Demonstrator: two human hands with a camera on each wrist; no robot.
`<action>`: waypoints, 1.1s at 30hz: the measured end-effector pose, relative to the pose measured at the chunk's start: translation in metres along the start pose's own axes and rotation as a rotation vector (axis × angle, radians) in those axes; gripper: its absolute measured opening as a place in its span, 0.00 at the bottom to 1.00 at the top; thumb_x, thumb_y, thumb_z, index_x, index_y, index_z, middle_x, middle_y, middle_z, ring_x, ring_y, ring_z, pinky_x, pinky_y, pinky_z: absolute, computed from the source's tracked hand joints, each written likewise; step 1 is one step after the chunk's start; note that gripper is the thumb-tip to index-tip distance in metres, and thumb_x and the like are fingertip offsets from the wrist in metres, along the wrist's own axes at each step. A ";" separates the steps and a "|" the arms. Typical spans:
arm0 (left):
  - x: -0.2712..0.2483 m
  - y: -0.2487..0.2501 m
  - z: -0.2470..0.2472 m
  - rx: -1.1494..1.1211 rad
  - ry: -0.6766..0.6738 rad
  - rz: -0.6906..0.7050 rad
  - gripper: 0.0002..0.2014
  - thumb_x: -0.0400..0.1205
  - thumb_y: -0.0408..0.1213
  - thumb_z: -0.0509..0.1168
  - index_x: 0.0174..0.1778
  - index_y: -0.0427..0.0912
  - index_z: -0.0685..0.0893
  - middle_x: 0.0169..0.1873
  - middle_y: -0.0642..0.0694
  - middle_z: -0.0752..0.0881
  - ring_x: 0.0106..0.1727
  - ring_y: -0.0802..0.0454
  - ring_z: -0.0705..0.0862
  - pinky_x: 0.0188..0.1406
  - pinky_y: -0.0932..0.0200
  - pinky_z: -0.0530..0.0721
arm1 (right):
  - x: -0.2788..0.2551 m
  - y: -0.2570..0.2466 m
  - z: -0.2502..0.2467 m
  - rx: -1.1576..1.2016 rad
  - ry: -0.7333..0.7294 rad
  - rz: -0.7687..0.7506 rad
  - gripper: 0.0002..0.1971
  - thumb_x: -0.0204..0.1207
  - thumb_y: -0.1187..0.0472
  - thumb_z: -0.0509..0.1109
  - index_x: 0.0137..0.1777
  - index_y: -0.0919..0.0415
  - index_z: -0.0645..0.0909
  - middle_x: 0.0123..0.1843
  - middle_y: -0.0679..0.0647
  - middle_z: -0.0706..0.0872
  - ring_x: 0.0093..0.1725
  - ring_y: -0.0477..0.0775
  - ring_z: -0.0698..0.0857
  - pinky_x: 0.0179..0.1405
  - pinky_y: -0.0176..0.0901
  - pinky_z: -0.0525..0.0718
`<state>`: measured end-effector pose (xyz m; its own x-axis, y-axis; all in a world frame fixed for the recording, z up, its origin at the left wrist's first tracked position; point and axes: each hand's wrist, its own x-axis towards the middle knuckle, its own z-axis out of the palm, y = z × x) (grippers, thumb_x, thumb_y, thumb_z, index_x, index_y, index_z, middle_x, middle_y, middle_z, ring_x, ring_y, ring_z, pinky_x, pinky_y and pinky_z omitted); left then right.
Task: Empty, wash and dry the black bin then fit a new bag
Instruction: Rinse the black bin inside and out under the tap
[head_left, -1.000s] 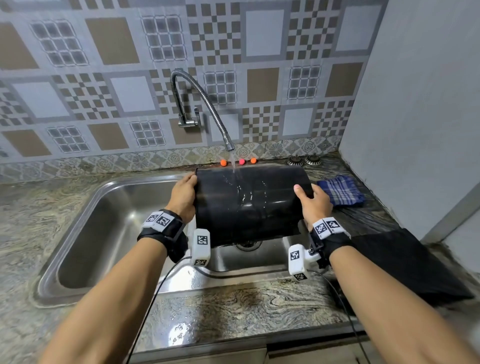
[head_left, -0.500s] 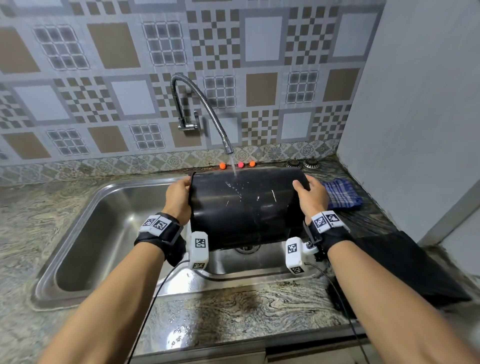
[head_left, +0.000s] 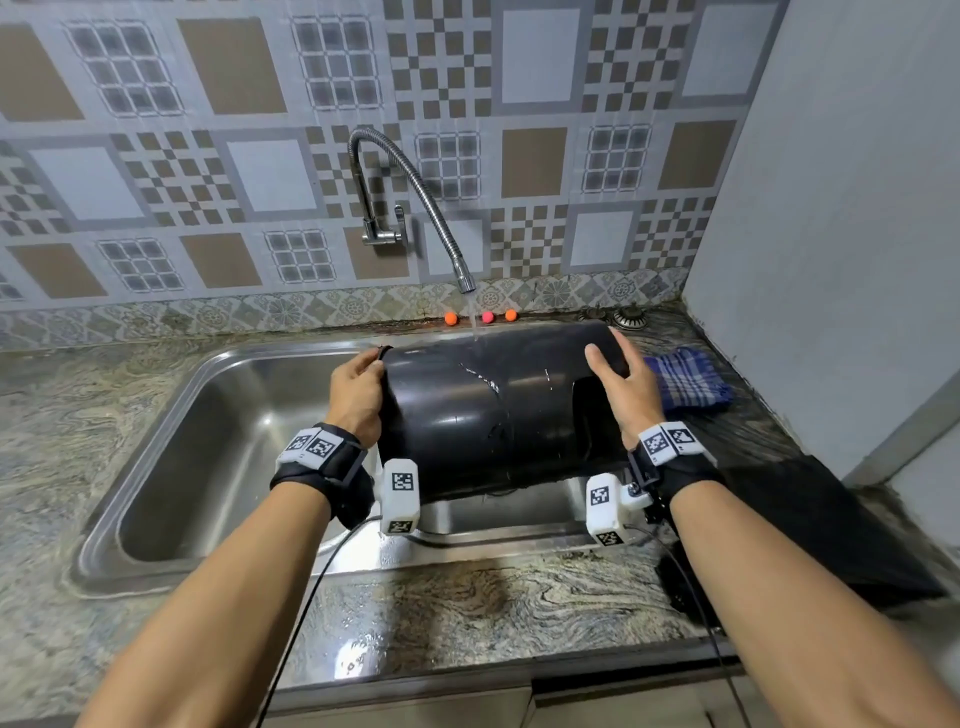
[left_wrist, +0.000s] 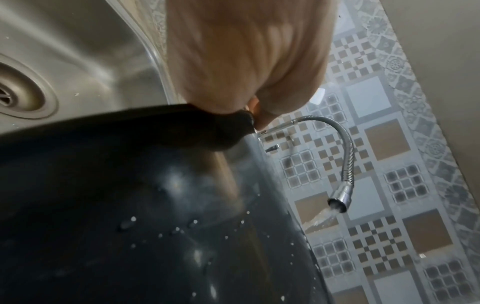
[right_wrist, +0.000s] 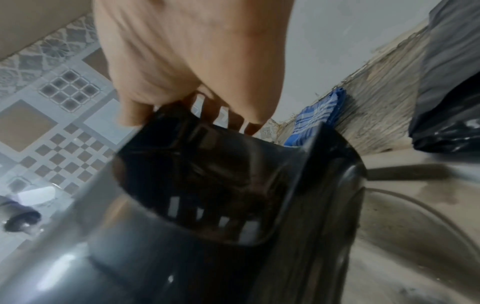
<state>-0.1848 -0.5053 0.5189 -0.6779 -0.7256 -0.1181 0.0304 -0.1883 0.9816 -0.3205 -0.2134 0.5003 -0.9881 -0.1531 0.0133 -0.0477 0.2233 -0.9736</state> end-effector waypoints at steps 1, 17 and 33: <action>0.002 0.000 0.000 -0.028 0.008 -0.006 0.13 0.86 0.22 0.58 0.52 0.37 0.87 0.43 0.40 0.88 0.43 0.48 0.85 0.50 0.57 0.85 | -0.001 0.001 0.001 -0.006 -0.021 0.015 0.38 0.57 0.20 0.68 0.69 0.30 0.73 0.71 0.39 0.80 0.71 0.47 0.78 0.75 0.53 0.73; 0.015 0.022 0.000 0.059 -0.210 -0.149 0.23 0.72 0.22 0.56 0.59 0.42 0.86 0.37 0.39 0.78 0.33 0.45 0.74 0.28 0.59 0.74 | -0.005 -0.005 0.007 -0.019 -0.005 -0.113 0.35 0.66 0.33 0.74 0.70 0.47 0.76 0.61 0.40 0.85 0.64 0.44 0.82 0.67 0.42 0.76; 0.010 0.008 0.006 0.085 -0.052 -0.049 0.07 0.86 0.29 0.60 0.58 0.33 0.81 0.38 0.38 0.81 0.29 0.52 0.80 0.24 0.62 0.80 | 0.019 -0.038 0.011 -0.217 0.049 0.096 0.36 0.80 0.39 0.64 0.79 0.64 0.67 0.78 0.62 0.73 0.77 0.65 0.71 0.73 0.51 0.69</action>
<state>-0.1956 -0.5096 0.5262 -0.7140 -0.6815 -0.1609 -0.0647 -0.1645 0.9842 -0.3356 -0.2357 0.5351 -0.9953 -0.0756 -0.0608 0.0218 0.4371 -0.8992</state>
